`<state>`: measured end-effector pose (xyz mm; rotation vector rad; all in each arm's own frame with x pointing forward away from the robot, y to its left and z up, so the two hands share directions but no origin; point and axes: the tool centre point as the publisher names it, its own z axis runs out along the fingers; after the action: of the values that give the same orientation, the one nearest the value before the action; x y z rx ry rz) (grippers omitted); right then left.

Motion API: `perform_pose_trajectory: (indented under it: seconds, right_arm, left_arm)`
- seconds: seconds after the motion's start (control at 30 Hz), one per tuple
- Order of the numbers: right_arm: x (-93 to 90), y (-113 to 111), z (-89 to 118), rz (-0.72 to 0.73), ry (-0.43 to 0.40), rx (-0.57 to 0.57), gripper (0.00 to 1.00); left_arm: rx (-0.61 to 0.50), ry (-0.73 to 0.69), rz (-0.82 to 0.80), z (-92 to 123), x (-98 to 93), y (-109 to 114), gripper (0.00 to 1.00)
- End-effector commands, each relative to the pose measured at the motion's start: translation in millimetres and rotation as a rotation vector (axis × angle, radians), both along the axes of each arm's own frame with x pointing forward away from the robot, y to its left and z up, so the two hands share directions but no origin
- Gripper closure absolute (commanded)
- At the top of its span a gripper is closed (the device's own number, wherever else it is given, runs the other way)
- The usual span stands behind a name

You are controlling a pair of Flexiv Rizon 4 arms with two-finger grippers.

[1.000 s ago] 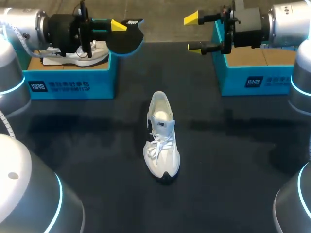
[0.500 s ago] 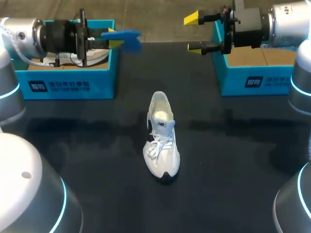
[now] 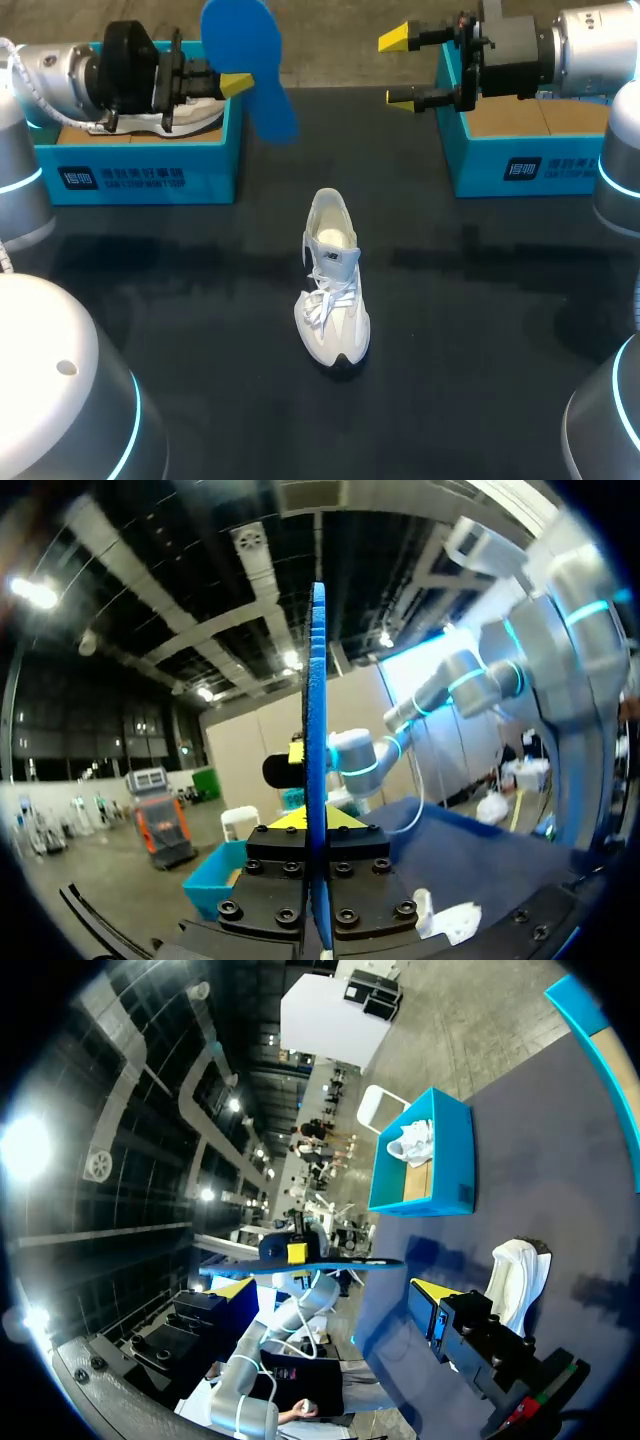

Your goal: Take the shoe out of the shoebox, open the shoe tongue, remove and reinsert the insole, then place the shoe into the shoebox

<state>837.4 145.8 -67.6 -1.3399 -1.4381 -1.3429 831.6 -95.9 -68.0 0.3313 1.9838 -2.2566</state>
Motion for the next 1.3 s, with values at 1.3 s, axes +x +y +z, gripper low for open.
perform_pose_trajectory:
  seconds: [1.3]
  right_arm:
    - [-12.5,7,22,-0.087,-0.003,-0.184,0.00]
  left_arm:
    - [0.142,1.844,-0.274,-28,13.3,-16,1.00]
